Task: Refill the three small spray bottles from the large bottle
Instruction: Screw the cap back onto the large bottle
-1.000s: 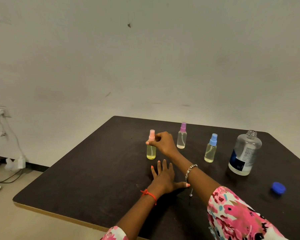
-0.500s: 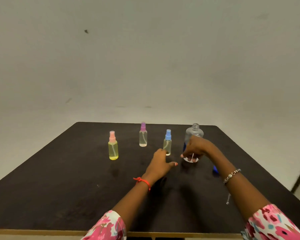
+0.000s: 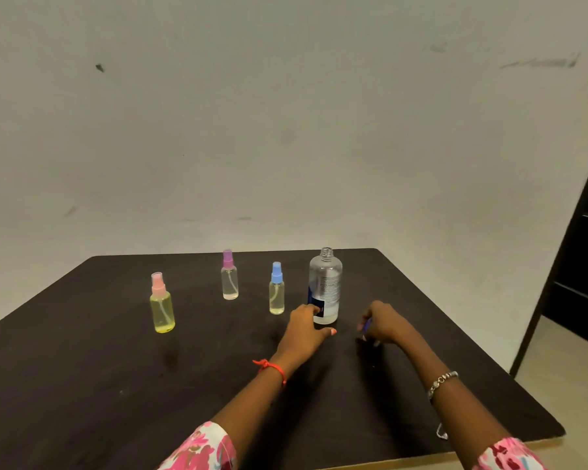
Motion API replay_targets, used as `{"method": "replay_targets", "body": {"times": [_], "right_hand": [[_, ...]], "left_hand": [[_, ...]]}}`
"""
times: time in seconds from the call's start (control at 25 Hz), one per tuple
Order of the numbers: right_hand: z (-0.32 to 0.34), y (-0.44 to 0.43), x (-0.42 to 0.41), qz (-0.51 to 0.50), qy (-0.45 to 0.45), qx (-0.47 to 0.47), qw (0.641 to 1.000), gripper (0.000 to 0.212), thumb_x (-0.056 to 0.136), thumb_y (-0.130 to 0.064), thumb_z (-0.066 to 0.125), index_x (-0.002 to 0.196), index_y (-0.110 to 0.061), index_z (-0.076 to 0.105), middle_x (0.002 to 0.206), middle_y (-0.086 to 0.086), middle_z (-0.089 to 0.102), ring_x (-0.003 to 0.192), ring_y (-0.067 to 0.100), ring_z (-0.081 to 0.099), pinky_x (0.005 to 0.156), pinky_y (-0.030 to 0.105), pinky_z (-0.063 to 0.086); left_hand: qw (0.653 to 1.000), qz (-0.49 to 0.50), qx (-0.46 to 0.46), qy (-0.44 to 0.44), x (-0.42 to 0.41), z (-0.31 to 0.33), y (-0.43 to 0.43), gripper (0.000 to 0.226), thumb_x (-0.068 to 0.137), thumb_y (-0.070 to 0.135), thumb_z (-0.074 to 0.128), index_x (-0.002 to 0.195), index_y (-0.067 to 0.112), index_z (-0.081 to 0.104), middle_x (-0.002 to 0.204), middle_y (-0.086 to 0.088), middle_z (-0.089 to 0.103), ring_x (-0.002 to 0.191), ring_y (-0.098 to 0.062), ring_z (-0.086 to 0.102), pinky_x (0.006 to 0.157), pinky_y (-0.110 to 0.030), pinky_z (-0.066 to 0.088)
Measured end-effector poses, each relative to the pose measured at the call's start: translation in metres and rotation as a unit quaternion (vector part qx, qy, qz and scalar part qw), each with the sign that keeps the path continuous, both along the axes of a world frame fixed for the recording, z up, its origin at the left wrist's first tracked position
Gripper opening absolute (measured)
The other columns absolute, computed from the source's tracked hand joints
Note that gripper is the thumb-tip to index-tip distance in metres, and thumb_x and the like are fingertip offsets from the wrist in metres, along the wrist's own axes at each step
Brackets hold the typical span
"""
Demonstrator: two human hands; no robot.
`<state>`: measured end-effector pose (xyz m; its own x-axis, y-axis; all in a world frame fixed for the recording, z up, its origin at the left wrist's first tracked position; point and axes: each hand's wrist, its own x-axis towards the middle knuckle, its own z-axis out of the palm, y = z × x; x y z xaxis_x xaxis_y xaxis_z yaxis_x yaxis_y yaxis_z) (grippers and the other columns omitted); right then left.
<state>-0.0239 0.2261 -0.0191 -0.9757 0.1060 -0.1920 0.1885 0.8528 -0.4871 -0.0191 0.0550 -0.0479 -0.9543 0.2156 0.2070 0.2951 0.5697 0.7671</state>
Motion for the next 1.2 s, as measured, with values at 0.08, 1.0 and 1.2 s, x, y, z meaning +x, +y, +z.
{"method": "replay_targets", "body": {"times": [0.08,1.0,1.2], "right_hand": [[0.004,0.006,-0.009,-0.027,0.090,-0.079,0.992,0.015,0.080,0.003,0.060,0.088,-0.010,0.062,0.087,0.013,0.061,0.048,0.010,0.060,0.047,0.014,0.049],[0.061,-0.037,-0.052,0.050,0.315,-0.357,0.878,0.021,0.078,-0.003,0.068,0.099,-0.005,0.065,0.106,0.016,0.067,0.091,0.018,0.063,0.072,0.016,0.052],[0.056,-0.040,-0.050,0.025,0.328,-0.367,0.870,0.033,0.074,-0.006,0.073,0.106,-0.002,0.067,0.105,0.014,0.068,0.083,0.017,0.064,0.061,0.006,0.051]], "left_hand": [[0.999,0.016,0.038,0.005,-0.005,0.001,0.001,0.047,0.076,0.019,0.072,0.117,0.005,0.053,0.119,-0.011,0.055,0.105,-0.022,0.055,0.091,-0.028,0.045],[0.982,0.043,0.181,0.037,-0.055,0.039,0.033,0.062,0.081,0.023,0.068,0.132,0.006,0.037,0.133,-0.014,0.048,0.123,-0.026,0.048,0.104,-0.035,0.041],[0.978,0.038,0.203,0.036,-0.057,0.034,0.031,0.059,0.080,0.021,0.069,0.130,0.008,0.039,0.130,-0.012,0.051,0.121,-0.024,0.049,0.102,-0.033,0.042]]}}
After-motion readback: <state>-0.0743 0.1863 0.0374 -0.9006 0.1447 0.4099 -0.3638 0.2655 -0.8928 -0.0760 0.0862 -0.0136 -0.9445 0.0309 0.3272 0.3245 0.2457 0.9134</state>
